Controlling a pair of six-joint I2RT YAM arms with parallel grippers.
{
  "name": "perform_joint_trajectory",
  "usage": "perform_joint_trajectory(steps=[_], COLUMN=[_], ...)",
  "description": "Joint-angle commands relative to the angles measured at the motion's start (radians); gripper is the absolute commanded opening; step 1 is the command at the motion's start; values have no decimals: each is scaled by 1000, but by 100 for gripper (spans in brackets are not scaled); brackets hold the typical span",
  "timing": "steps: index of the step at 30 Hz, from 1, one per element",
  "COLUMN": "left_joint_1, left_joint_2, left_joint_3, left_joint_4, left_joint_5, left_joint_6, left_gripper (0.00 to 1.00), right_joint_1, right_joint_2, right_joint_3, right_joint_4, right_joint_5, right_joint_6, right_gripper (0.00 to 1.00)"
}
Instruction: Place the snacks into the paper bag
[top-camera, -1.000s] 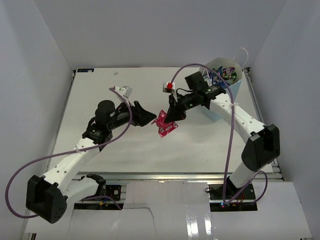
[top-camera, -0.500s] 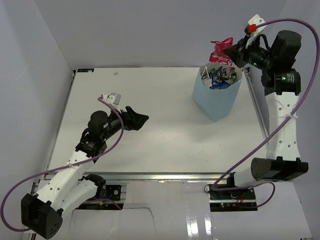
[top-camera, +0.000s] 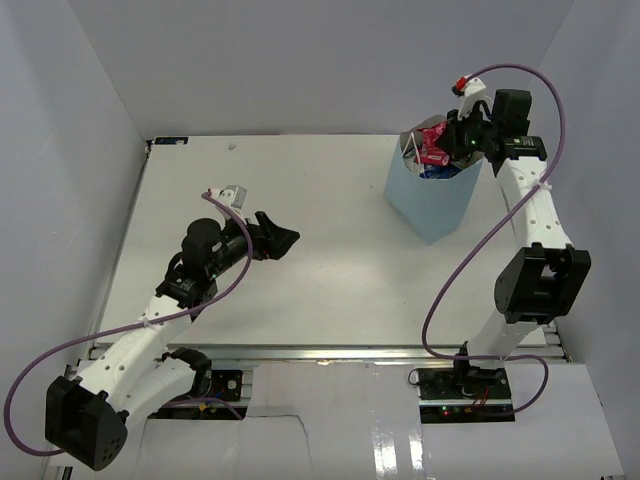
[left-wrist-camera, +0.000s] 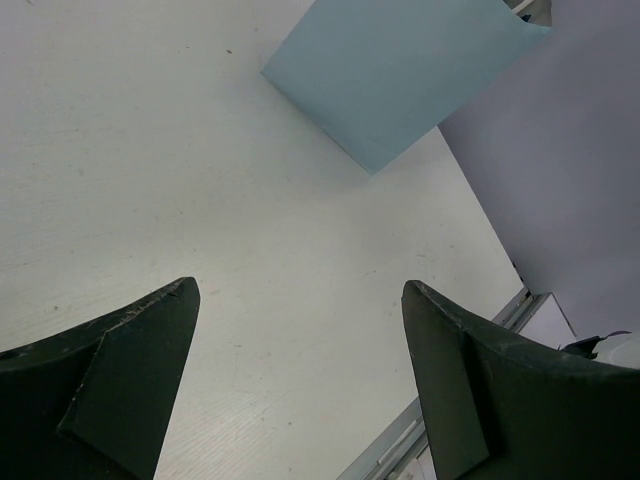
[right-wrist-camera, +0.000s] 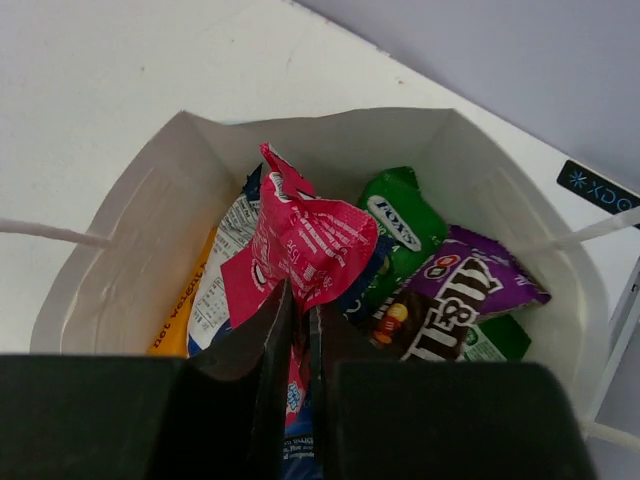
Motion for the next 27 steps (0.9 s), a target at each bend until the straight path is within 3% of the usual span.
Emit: perform_joint_trajectory(steps=[1,7,10,19,21,27], left_joint_1=[3,3,3,3,3,3], left_joint_2=[-20,-1,13,-7,-17,-17], left_joint_3=[-3,0,6,23,29,60], left_joint_4=[23,36,35,9,6,-3], left_joint_5=[6,17,28,-6,-26,-49], left_joint_6=[-5,-7,-5,10,15,30], left_gripper=[93,93,93,94,95,96], right_joint_1=[24,83,84,38,-6,-22], right_joint_2=[-15,40,80,-6,-75,-216], right_joint_3=[-24,-20,14,173,221,114], right_joint_4=[11,-66,-121,-189,-189,-180], right_joint_5=[8,54,61,25,5,-55], right_joint_6=[-86,-146,-159,-150,-143,-61], right_gripper=[8,10,22,75,94,90])
